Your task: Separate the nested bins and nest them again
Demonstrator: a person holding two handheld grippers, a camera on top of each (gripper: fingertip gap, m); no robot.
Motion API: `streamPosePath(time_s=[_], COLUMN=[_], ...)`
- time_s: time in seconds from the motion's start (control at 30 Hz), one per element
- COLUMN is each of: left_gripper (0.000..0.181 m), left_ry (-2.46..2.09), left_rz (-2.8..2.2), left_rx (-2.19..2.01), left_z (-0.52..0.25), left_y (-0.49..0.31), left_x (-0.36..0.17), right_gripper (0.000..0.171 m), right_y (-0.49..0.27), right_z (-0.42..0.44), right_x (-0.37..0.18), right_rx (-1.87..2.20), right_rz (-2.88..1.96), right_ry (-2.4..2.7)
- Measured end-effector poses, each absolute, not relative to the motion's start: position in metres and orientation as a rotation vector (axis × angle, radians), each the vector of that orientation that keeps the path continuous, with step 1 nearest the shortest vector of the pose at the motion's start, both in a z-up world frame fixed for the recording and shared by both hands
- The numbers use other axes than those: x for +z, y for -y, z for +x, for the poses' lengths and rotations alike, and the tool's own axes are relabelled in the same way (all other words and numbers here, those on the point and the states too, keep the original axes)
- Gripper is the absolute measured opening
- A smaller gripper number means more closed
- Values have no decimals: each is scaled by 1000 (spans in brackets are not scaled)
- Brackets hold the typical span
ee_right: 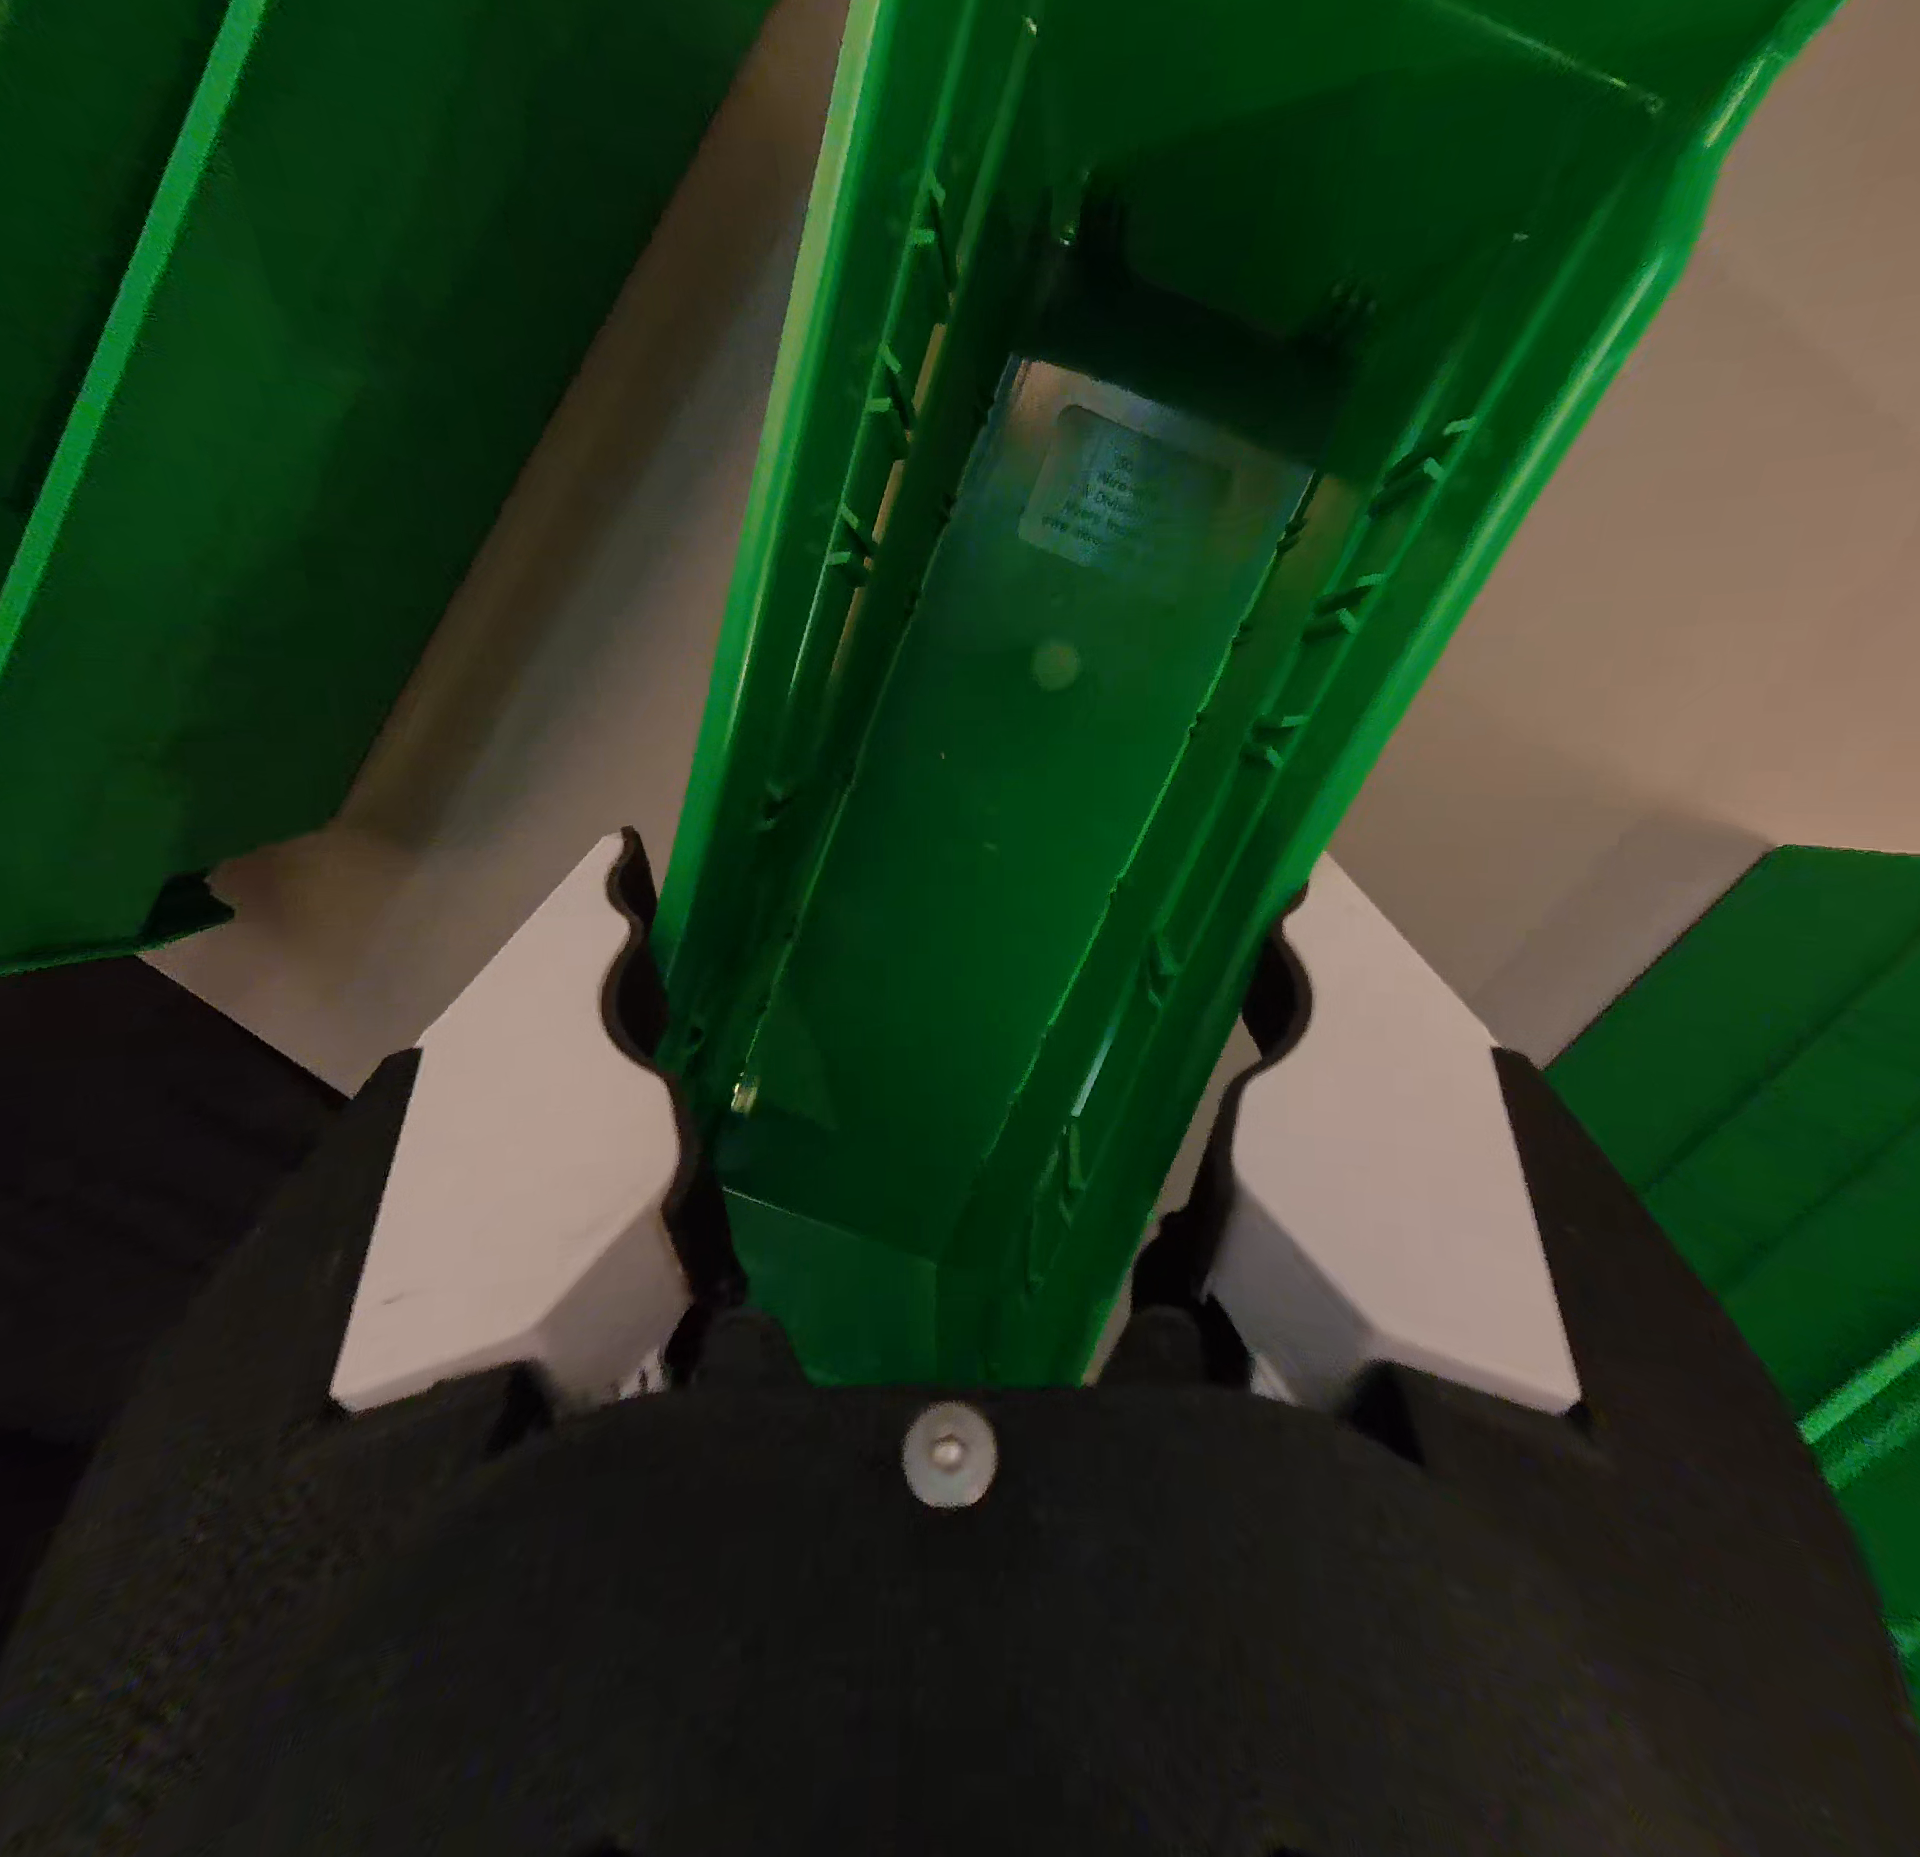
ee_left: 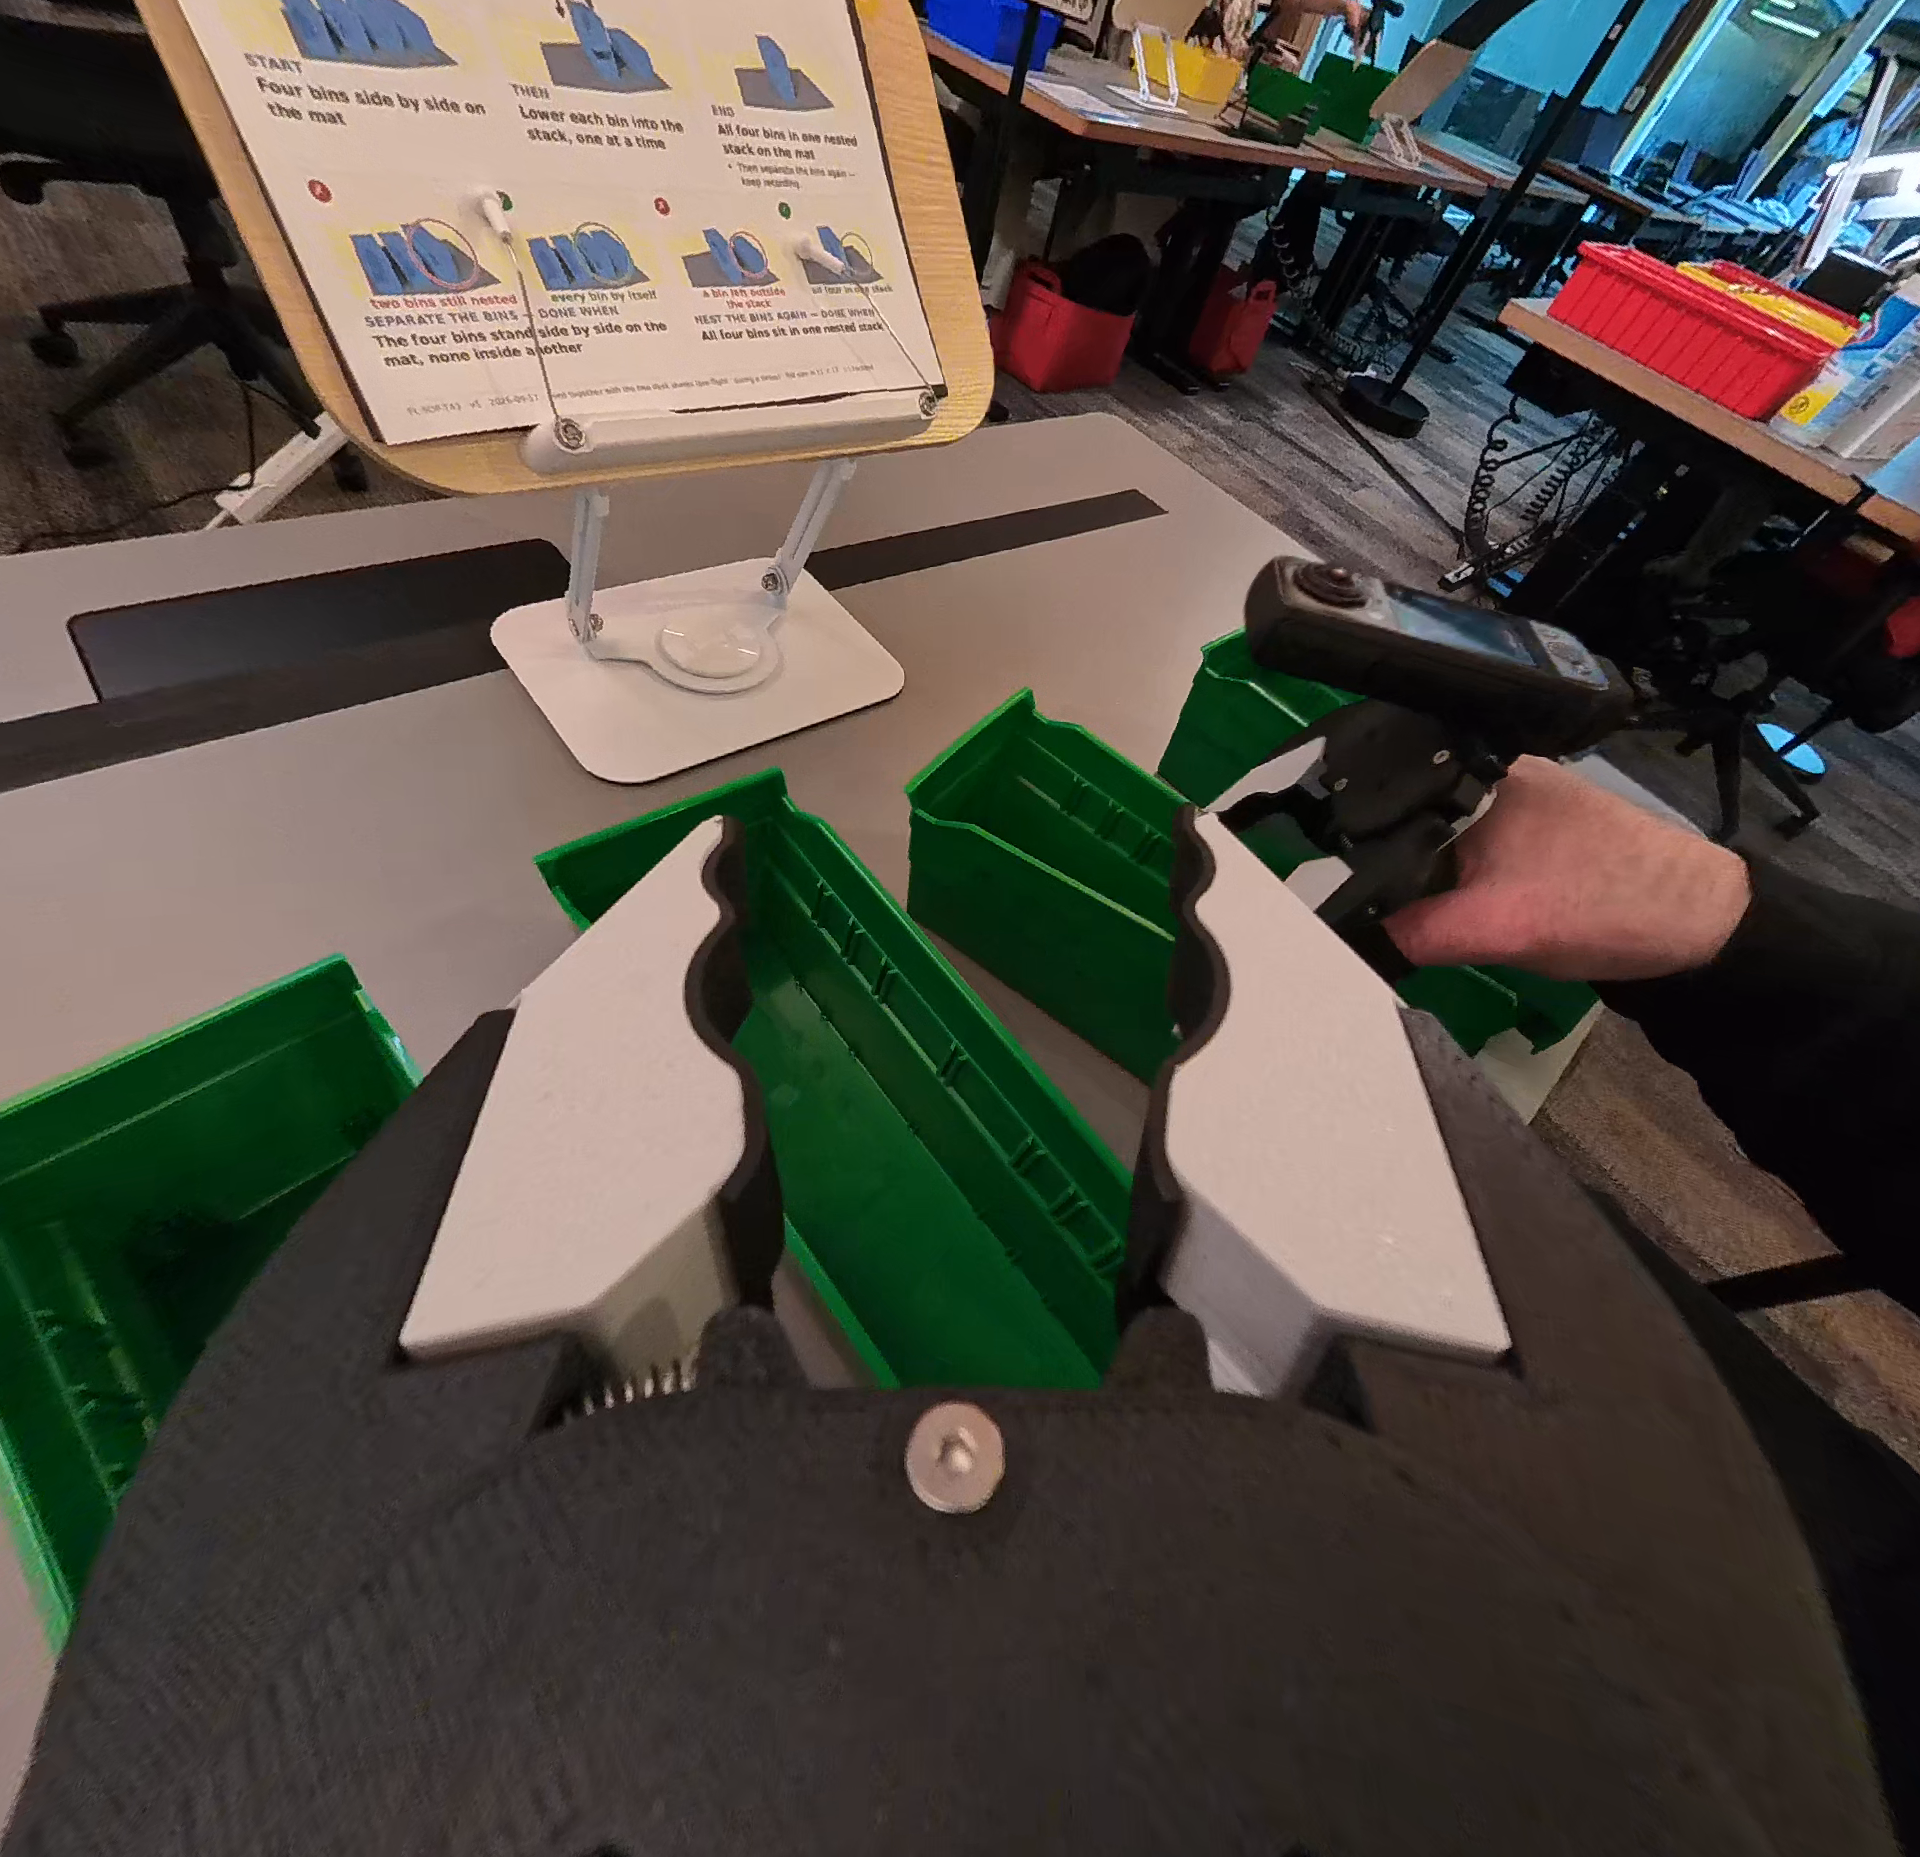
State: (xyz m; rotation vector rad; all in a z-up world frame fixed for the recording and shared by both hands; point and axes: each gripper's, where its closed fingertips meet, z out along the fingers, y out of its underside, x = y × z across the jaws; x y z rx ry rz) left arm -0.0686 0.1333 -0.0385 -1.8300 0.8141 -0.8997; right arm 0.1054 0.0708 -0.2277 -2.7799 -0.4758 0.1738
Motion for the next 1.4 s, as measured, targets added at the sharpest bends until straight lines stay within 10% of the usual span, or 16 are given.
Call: streamPosePath(time_s=[0.73, 1.4], left_gripper=[84, 84], left_ry=[-792, -792], left_rz=[-1843, -1853], left_rx=[-904, -900], left_z=[-70, -69], left_y=[-139, -139], left_x=[-43, -47], right_gripper=[110, 119], right_y=[-33, -14], right_z=[245, 304], right_x=[-65, -191], right_rx=[152, 97], right_rz=[-2572, -2773], right_ry=[195, 42])
